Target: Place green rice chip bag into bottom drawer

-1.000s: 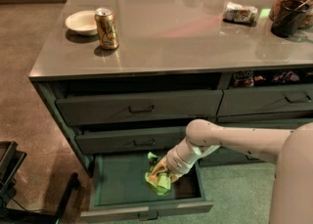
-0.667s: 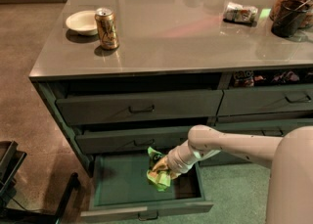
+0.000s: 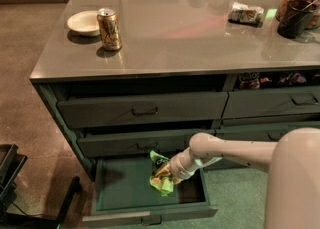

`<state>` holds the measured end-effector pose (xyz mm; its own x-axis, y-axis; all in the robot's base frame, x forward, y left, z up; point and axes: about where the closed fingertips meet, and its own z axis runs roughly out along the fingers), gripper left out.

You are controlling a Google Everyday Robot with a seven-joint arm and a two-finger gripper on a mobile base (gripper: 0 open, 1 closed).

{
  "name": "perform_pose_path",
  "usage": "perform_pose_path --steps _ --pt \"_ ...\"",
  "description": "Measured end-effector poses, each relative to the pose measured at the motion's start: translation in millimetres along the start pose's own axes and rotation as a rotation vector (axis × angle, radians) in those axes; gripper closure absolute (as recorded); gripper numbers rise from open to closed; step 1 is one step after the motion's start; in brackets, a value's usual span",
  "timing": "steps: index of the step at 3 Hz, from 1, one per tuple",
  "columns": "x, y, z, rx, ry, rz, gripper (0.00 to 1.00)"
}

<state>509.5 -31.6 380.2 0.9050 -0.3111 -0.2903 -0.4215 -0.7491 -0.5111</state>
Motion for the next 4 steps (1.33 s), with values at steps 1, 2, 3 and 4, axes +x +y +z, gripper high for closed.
perform_pose_path --steps 1,2,3,4 --pt "28.2 7.6 31.8 0.007 0.061 -0.070 1.00" --pt "57.6 11.8 61.2 0.016 0.107 -0.117 1.00" --pt "85.4 11.9 91.1 0.038 0.125 -0.137 1.00" --pt "110.7 10.2 118.8 0.065 0.122 -0.153 1.00"
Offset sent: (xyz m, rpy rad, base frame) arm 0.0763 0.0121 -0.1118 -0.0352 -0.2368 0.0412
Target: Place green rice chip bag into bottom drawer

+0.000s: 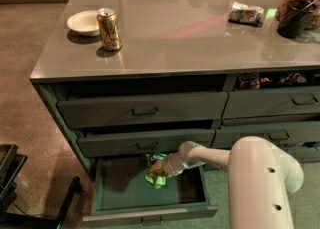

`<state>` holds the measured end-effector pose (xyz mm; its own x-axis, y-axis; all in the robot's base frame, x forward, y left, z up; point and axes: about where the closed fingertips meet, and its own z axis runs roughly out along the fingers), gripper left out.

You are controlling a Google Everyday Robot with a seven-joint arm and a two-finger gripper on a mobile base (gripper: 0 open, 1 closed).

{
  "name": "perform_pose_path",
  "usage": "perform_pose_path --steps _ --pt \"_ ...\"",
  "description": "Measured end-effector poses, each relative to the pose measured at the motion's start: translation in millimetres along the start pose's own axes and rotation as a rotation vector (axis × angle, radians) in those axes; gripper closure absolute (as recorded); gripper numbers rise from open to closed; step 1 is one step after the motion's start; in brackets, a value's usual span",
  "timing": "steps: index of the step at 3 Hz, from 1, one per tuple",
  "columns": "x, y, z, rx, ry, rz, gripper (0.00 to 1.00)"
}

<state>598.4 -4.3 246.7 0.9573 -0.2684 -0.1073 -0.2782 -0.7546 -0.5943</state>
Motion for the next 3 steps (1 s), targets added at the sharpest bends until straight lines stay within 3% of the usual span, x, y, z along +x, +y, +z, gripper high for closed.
perform_pose_path --steps 1,3 --pt "16.7 8.9 29.6 0.007 -0.024 0.009 1.00" --pt "26.4 8.3 29.7 0.013 -0.009 0.014 0.60"
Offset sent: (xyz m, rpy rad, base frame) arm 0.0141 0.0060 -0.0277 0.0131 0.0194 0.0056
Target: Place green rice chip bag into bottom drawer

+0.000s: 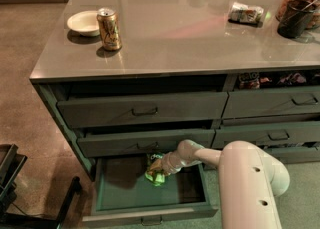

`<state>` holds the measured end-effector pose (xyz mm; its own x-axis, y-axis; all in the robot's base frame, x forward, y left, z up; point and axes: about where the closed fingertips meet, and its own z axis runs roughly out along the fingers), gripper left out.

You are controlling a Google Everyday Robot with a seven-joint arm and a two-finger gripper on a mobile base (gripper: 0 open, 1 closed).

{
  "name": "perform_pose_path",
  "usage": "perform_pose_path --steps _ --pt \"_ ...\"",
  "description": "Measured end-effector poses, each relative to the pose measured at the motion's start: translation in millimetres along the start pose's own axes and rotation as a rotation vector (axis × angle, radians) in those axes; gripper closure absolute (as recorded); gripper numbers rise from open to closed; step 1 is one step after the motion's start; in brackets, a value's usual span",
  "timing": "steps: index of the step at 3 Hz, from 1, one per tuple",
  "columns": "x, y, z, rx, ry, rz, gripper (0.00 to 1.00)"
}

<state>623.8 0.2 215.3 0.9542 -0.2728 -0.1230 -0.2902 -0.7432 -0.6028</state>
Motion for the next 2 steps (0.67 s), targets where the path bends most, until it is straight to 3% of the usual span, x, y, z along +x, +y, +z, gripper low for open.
perform_pose_path --steps 2 --pt "-0.1 0.0 0.1 0.000 0.000 0.000 0.13"
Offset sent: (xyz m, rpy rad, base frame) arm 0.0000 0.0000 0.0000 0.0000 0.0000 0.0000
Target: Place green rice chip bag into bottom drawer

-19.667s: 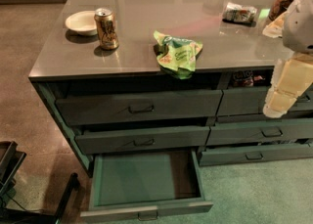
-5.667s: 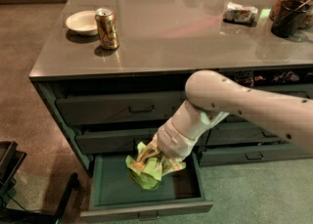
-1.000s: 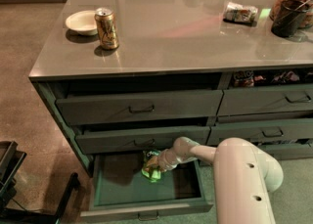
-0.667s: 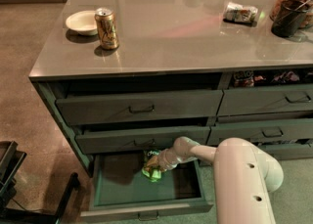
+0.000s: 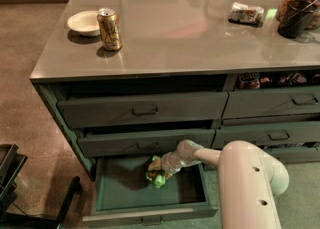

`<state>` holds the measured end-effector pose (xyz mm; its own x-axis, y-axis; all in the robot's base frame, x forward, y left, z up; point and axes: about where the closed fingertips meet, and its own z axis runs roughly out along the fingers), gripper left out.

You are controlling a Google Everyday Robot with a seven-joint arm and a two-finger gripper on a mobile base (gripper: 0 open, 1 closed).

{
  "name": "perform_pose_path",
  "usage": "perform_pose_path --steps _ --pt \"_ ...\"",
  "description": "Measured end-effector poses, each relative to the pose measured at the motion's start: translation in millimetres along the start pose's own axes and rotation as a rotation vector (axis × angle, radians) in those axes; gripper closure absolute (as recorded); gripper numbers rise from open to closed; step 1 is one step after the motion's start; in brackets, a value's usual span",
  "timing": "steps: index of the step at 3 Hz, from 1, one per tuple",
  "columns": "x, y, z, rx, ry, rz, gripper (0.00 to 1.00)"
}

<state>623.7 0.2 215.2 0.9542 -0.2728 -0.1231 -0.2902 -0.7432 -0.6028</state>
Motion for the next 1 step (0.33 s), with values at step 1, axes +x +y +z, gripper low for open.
perform_pose_path --steps 1 --pt "0.0 0.0 0.0 0.000 0.000 0.000 0.00"
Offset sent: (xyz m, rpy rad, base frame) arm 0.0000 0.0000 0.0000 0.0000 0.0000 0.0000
